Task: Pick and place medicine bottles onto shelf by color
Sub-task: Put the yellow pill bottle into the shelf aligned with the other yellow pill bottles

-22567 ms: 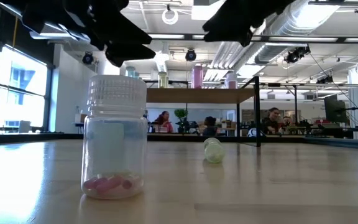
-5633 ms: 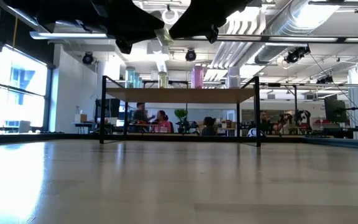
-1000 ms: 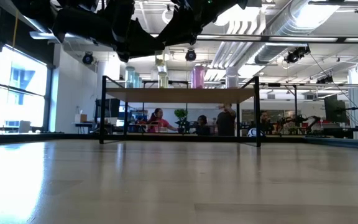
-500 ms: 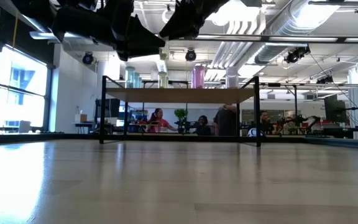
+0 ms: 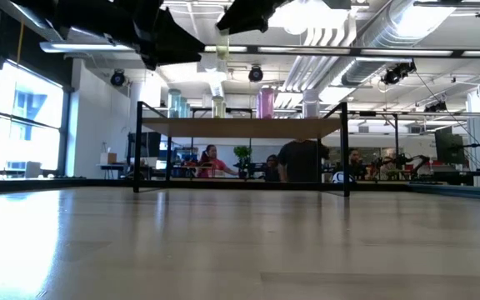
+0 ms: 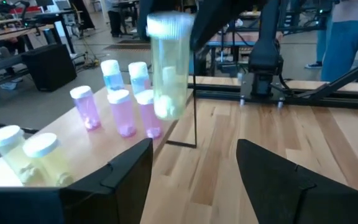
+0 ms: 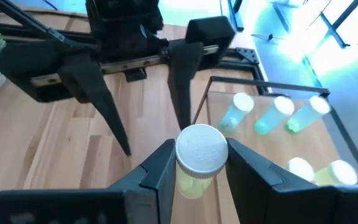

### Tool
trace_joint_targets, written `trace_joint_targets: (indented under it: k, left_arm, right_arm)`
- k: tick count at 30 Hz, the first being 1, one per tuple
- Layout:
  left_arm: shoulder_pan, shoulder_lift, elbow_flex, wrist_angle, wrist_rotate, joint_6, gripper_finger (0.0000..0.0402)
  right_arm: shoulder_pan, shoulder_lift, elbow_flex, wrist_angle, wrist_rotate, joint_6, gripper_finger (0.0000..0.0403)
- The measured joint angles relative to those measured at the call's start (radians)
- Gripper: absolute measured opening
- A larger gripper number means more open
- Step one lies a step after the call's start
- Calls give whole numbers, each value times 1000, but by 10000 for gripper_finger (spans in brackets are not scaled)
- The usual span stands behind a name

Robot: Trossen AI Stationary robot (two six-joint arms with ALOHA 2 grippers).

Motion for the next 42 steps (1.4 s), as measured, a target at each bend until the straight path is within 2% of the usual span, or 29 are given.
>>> trace_joint_targets:
  k: [11,21,31,38,42]
  left_arm:
    - [-28,-172,-4,-135,10,1,218]
    - [-54,-250,-134,-89,15,-61,217]
    - [-53,-285,-180,-89,7,-92,217]
    - [-53,-285,-180,-89,2,-88,217]
    - [-53,-285,-180,-89,6,-88,217]
  right_arm:
    - [-60,71,-1,90,-72,22,113]
    - [-74,161,-2,161,-106,73,113]
    - [-56,161,-3,9,-106,99,113]
    - [-23,156,-3,24,-107,84,113]
    - [-20,160,-28,90,-107,83,113]
